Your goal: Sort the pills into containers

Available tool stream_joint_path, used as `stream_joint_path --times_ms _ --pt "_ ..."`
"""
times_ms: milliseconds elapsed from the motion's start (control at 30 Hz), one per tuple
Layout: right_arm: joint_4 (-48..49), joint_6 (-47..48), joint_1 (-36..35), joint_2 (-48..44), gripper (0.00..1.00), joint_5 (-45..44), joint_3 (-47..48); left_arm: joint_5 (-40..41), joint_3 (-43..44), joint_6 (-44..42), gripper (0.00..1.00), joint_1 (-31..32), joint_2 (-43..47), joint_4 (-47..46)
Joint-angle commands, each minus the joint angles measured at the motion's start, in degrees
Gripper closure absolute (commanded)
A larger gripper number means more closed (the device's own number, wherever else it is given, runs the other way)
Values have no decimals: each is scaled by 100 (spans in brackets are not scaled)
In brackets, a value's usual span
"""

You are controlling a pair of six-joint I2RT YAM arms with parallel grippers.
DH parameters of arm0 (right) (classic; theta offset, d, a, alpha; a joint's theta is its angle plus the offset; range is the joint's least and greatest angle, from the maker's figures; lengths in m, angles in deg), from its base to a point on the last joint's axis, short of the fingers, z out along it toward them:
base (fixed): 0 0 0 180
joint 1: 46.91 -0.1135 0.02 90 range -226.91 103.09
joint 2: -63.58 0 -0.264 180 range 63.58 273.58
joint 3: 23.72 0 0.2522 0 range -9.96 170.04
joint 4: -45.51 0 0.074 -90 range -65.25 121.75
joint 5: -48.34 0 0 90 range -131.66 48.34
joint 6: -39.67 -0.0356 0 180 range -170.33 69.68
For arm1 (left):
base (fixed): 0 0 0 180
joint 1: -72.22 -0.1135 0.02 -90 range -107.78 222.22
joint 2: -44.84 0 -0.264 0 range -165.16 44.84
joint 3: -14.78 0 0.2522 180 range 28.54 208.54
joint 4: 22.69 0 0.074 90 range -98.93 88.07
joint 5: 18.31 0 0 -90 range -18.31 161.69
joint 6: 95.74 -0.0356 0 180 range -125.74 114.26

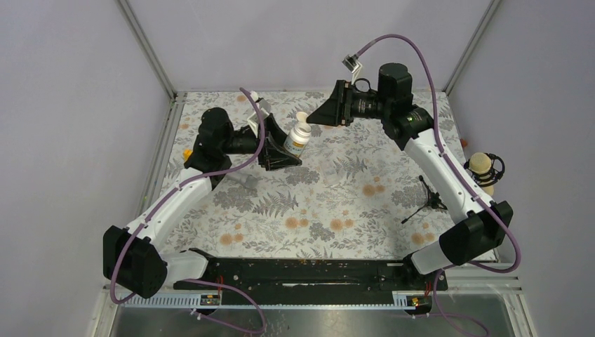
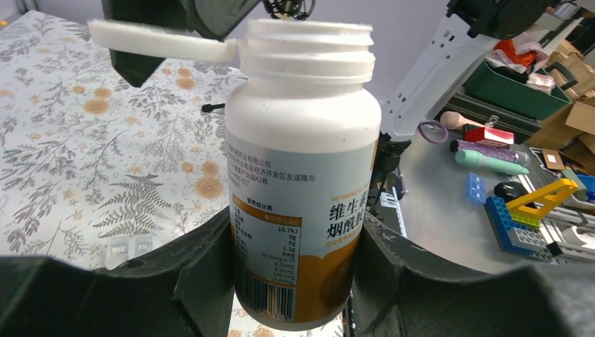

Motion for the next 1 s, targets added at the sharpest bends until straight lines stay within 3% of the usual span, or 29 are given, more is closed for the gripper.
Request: stream_joint_path --times_ms 0,67,167,533,967 --pt "-783 401 10 -74 38 -605 231 594 81 -849 100 60 30 470" --pt "-927 402 51 -153 34 -925 288 989 129 -1390 100 141 -21 1077" --pt "-1037 351 150 -352 29 -1435 248 1451 -47 -1601 100 164 -116 1213" --pt "-1747 189 612 -1217 29 -3657 -692 2585 -205 -1865 100 481 -818 1430" --pt "-2420 49 787 -1783 28 -4779 -1901 4365 431 -3191 100 1326 -2000 2820"
